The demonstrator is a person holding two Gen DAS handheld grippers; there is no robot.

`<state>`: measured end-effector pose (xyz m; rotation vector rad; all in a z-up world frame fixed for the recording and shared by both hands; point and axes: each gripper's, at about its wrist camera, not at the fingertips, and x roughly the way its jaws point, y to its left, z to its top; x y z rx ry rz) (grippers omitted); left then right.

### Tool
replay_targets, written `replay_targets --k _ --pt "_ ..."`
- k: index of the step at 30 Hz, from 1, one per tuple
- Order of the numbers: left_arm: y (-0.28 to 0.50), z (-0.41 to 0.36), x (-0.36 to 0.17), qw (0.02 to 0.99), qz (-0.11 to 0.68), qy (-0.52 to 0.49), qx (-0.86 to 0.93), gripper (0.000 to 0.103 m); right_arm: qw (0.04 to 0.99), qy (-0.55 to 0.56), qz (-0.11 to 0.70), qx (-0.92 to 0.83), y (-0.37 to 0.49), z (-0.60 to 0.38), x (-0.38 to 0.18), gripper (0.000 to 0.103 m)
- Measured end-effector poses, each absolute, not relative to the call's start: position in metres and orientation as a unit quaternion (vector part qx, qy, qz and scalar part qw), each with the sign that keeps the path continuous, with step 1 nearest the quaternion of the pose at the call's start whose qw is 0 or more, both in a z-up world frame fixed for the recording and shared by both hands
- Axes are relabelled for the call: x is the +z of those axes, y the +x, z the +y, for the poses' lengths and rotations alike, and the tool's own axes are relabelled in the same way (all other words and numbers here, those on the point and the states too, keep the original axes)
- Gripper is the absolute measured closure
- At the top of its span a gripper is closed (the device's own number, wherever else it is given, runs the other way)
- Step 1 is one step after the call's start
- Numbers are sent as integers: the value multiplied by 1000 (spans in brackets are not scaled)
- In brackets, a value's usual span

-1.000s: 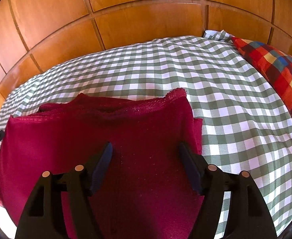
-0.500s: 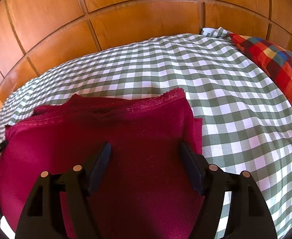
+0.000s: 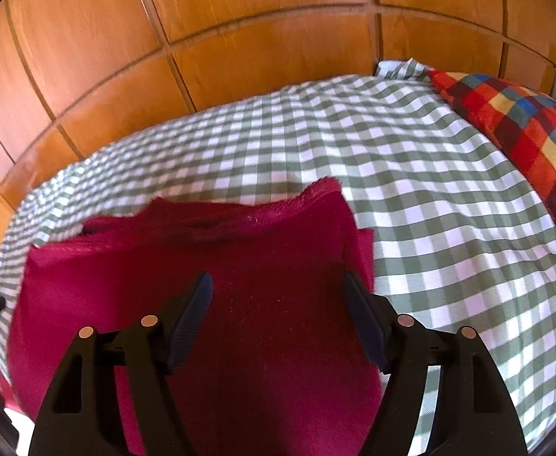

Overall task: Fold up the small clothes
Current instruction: 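Press the folded sweater flat with both grippers open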

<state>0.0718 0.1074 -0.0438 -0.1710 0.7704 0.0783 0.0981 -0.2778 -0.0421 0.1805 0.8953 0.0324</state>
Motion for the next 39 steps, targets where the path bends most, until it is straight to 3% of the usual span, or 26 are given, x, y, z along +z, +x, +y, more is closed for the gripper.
replay_targets --k 2,8,9,10,12,14,15,17,21,24,28,32,34,37,39 --pt "69 107 -47 922 377 -83 37 52 898 83 432 12 95 -281 -39 33" --pt "71 107 -57 913 398 -89 23 51 893 89 442 -14 102 -295 -45 35" --pt "72 106 -59 911 402 -90 19 56 891 86 445 -15 105 -295 -46 40" --pt "73 106 -62 908 408 -95 9 71 889 82 449 -14 108 -294 -47 48" --pt "74 104 -67 903 418 -97 -7 82 882 79 465 -5 116 -294 -53 57" --pt "72 100 -69 905 416 -89 -11 90 877 82 474 7 122 -294 -55 79" --pt "71 98 -68 906 414 -85 -15 94 878 78 472 9 122 -292 -52 96" --pt "67 96 -65 911 405 -76 -15 95 885 70 460 10 121 -290 -41 97" --pt "64 104 -66 910 403 -95 -5 95 895 66 441 -8 121 -296 -32 97" --pt "69 105 -79 902 419 -104 7 94 874 75 480 -28 133 -307 -66 97" --pt "71 105 -76 900 420 -108 38 72 877 86 472 -32 131 -310 -75 97" --pt "63 105 -58 912 395 -100 51 69 877 87 472 -26 129 -312 -70 93" --pt "58 102 -50 918 382 -90 52 68 880 82 467 -34 123 -312 -64 72" --pt "50 97 -42 925 368 -82 48 63 883 96 457 -32 110 -316 -55 54" --pt "46 92 -38 928 362 -76 43 60 883 106 456 -27 99 -319 -53 47"
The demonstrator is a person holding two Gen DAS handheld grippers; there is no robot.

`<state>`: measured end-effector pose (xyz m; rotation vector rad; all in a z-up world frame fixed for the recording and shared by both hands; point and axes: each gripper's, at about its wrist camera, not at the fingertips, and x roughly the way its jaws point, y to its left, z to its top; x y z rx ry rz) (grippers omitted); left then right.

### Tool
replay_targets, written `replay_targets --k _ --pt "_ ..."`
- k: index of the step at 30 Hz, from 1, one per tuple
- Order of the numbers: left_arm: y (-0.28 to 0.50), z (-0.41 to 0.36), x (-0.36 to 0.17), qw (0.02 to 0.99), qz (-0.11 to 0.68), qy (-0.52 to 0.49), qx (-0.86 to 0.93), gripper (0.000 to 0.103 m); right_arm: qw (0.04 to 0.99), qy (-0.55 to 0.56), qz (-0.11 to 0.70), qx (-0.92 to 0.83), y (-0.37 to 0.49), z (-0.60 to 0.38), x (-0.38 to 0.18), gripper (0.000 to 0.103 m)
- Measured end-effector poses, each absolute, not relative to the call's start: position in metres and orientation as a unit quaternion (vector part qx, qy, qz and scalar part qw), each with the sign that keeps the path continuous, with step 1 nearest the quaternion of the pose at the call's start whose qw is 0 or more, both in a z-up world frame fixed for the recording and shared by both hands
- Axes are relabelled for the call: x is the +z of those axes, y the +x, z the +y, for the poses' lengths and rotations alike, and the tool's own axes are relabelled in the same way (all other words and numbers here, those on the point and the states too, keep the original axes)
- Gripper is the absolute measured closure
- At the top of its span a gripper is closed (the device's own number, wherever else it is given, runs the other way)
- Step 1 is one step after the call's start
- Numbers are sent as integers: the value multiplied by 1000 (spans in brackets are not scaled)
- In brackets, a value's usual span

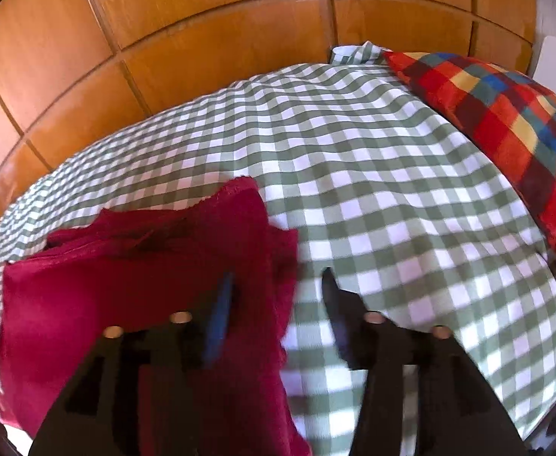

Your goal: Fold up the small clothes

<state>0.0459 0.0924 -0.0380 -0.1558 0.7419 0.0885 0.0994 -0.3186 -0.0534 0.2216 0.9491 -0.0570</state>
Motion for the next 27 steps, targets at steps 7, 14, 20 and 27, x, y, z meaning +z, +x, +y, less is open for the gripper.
replay_targets --k 7,14,20,27 --pt "33 72 -32 932 355 -65 13 60 854 210 473 53 57 -335 -64 41" --pt "30 57 -36 929 363 -66 -10 60 830 252 485 112 26 -336 -80 41" --pt "31 44 -42 926 373 -55 -26 60 818 286 481 133 27 -337 -91 41" --pt "35 29 -50 921 387 -37 -37 55 814 287 480 154 25 -334 -90 52"
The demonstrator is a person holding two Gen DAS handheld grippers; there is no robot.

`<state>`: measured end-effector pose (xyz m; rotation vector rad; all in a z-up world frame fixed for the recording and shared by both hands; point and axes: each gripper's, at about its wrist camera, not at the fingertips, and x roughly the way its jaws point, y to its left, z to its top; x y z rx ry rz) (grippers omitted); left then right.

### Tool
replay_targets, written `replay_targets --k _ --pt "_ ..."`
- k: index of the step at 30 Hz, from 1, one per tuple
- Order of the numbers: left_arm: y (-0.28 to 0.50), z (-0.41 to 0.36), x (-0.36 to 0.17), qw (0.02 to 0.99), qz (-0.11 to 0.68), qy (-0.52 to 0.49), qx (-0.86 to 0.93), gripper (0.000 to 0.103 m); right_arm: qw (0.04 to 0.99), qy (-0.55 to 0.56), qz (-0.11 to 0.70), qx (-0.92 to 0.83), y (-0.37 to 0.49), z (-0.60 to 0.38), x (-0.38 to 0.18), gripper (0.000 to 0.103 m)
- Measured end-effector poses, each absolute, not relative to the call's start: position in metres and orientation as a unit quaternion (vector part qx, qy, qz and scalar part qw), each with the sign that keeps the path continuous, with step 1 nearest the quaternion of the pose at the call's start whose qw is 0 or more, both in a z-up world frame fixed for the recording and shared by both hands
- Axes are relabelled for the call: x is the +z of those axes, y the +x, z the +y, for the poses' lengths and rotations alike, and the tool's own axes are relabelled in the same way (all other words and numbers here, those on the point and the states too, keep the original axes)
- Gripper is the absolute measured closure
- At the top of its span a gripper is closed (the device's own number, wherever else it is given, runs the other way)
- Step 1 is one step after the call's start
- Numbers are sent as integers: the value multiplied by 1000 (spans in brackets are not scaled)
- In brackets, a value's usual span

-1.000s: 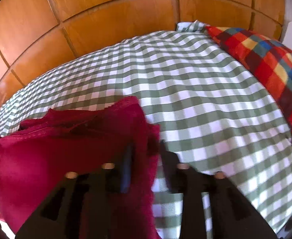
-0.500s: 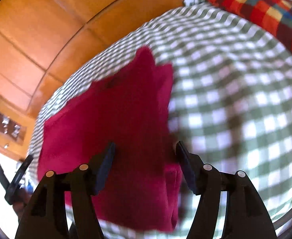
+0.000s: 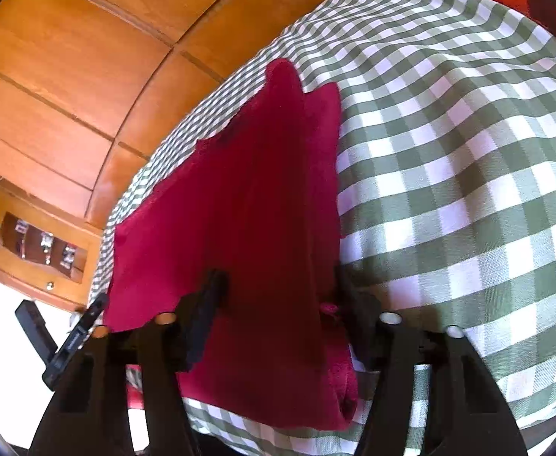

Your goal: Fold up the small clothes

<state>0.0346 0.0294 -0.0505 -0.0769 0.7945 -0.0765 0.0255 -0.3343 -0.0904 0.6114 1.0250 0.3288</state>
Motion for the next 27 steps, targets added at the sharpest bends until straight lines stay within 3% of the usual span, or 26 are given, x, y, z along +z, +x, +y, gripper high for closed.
replay_targets --k 9,15,27 --pt "43 15 -54 918 393 -21 -45 52 816 270 483 166 29 -331 -89 57" --pt "46 11 -56 917 395 -9 -49 53 824 247 481 172 31 -319 -79 69" --pt "58 16 -68 908 413 -18 -68 53 845 193 441 232 27 -264 -2 73"
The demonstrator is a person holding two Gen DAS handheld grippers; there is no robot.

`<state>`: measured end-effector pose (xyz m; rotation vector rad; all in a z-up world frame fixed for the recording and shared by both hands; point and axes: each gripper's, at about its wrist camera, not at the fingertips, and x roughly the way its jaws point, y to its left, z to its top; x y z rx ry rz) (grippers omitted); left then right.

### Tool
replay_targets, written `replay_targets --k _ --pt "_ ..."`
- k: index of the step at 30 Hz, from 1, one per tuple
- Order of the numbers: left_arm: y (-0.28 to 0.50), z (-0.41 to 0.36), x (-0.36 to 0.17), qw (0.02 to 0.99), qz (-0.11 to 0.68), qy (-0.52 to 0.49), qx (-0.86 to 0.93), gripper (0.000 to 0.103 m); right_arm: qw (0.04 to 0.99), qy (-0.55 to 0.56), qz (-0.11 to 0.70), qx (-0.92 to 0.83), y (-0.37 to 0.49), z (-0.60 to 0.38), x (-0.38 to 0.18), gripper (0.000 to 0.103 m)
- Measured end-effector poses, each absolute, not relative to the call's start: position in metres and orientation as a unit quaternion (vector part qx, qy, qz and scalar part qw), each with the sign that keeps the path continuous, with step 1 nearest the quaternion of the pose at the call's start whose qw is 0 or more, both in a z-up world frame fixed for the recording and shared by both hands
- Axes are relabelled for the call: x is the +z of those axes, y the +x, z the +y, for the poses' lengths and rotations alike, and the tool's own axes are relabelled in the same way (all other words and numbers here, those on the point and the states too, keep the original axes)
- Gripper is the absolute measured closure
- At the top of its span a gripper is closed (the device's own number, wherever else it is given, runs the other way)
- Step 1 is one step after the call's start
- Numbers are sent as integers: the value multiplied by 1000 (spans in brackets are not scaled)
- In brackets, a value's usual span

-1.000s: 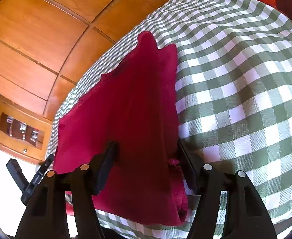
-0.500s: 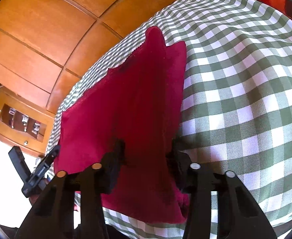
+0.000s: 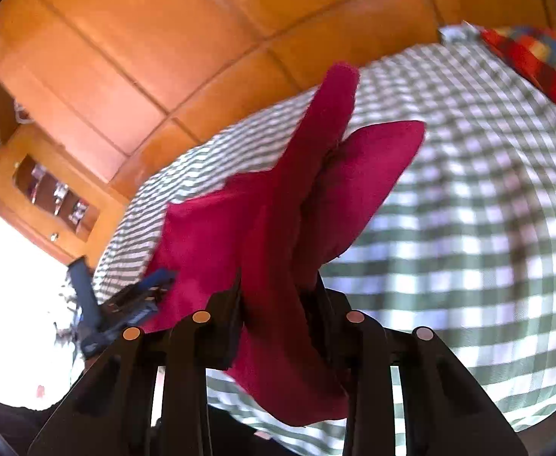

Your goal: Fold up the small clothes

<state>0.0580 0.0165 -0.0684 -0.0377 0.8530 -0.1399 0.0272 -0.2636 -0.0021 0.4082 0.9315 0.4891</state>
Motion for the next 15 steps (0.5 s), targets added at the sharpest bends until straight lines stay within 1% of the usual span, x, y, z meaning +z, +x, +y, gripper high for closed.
replay_targets --k 2,5,7,8,11,15 --pt "60 20 -70 906 415 -25 -78 53 845 184 438 244 28 -249 9 73" --pt "61 28 -69 902 418 -43 -94 56 844 166 432 271 31 -216 28 74" --pt "62 38 -66 899 420 -64 -105 64 843 157 429 285 34 -197 37 74" --pt "62 43 -64 898 420 -76 -112 66 841 151 428 293 36 -186 41 74" --pt "58 69 -58 890 412 -136 -137 67 836 125 433 314 44 -147 48 74" --pt "48 101 -55 886 404 -178 -142 67 825 85 450 330 52 -94 44 75"
